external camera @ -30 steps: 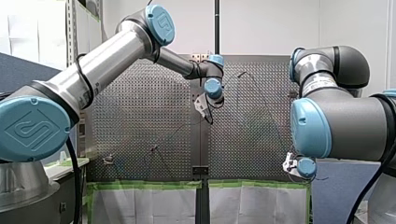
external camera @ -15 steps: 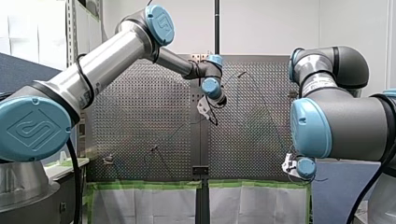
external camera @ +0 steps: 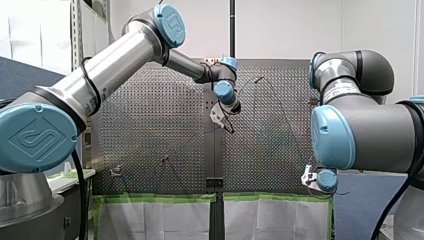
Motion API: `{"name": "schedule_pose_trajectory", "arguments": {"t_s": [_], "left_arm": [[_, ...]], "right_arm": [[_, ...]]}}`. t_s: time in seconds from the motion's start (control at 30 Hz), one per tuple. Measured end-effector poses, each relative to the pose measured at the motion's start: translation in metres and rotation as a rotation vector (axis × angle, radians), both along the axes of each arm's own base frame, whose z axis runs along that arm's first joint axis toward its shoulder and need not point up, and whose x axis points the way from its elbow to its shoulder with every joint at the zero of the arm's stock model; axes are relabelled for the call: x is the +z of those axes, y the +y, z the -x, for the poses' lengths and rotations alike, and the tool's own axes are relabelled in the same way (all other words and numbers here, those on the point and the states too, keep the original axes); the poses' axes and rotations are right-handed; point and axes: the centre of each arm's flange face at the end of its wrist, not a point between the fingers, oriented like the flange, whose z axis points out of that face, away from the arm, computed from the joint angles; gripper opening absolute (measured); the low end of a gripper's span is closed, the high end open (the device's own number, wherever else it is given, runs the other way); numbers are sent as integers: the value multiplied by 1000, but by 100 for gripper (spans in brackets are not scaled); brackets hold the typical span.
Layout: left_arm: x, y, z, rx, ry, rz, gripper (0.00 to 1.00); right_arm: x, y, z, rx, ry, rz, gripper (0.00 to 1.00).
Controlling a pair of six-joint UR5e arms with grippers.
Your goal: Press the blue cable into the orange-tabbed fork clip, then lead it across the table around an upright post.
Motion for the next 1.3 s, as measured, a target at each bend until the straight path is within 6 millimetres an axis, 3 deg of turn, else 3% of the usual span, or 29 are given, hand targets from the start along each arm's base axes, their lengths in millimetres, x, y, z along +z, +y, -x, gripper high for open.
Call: {"name": "schedule_pose_trajectory", "arguments": {"t_s": [0.63,0.83,1.17,1.3], "left_arm": [[56,0,45,-132,-111,-23,100],[104,2,58,-193,-160,-44,100],[210,7,88,-298,-301,-59,100],[222,2,93,-339,-342,-76,100]], "right_arm": [[-1,1,-4,8,4,-2,0],[-1,1,-5,10,5,-2,0],[-1,1,-6,12,6,0,0],[-1,1,-7,13,6,0,0]]}}
